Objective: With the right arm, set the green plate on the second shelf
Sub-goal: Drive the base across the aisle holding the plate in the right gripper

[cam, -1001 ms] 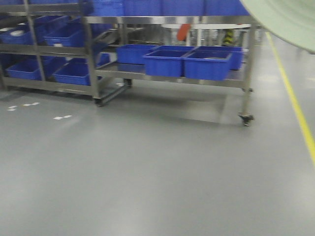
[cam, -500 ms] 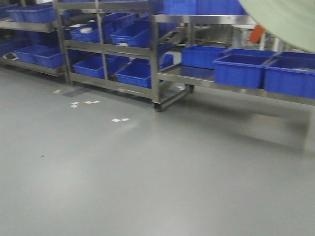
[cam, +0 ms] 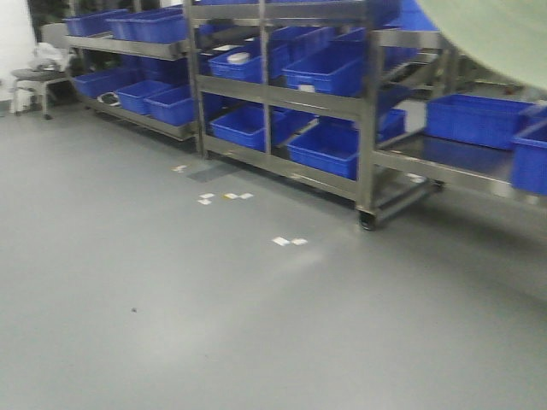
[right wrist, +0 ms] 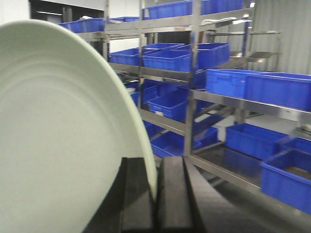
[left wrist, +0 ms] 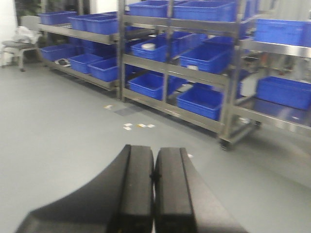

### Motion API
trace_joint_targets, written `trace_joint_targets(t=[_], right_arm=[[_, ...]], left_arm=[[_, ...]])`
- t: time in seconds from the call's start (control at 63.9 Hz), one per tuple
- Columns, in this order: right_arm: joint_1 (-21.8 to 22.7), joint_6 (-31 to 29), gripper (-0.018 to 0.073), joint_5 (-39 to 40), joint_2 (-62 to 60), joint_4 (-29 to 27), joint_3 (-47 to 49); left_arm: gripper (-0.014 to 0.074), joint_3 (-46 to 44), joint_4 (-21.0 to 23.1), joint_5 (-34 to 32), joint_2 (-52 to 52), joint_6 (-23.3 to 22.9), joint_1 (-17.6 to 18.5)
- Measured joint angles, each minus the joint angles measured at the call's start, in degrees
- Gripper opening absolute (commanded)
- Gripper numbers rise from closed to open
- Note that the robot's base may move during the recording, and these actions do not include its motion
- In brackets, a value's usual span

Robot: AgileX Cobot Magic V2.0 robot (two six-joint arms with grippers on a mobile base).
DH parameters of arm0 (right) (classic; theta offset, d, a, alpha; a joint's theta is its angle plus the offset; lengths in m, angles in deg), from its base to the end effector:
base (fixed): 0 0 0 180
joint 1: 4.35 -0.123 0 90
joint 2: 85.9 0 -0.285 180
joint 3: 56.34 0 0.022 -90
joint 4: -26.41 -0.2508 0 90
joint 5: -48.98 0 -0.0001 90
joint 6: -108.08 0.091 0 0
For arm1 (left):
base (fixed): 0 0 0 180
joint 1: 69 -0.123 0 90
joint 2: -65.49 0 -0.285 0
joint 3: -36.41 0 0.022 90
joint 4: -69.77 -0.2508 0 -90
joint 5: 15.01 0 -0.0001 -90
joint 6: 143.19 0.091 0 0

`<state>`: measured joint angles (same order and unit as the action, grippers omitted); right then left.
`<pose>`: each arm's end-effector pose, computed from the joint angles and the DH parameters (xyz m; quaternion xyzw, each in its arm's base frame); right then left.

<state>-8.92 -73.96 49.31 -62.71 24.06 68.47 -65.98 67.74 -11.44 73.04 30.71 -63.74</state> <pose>0.0681 0.0054 0.3260 -0.0233 0.6292 0.0330 0.7762 0.0563 -0.0050 0.2054 0.0064 0.6992 -0.0574 0.7126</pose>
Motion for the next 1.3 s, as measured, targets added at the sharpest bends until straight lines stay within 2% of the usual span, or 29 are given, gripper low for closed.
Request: trace_joint_targets(t=[1.298], right_arm=[[0.0,0.0,0.003,0.0,0.0,0.0,0.0]], left_arm=[[0.0131,0.0,0.0,0.0,0.0,0.0,0.0]])
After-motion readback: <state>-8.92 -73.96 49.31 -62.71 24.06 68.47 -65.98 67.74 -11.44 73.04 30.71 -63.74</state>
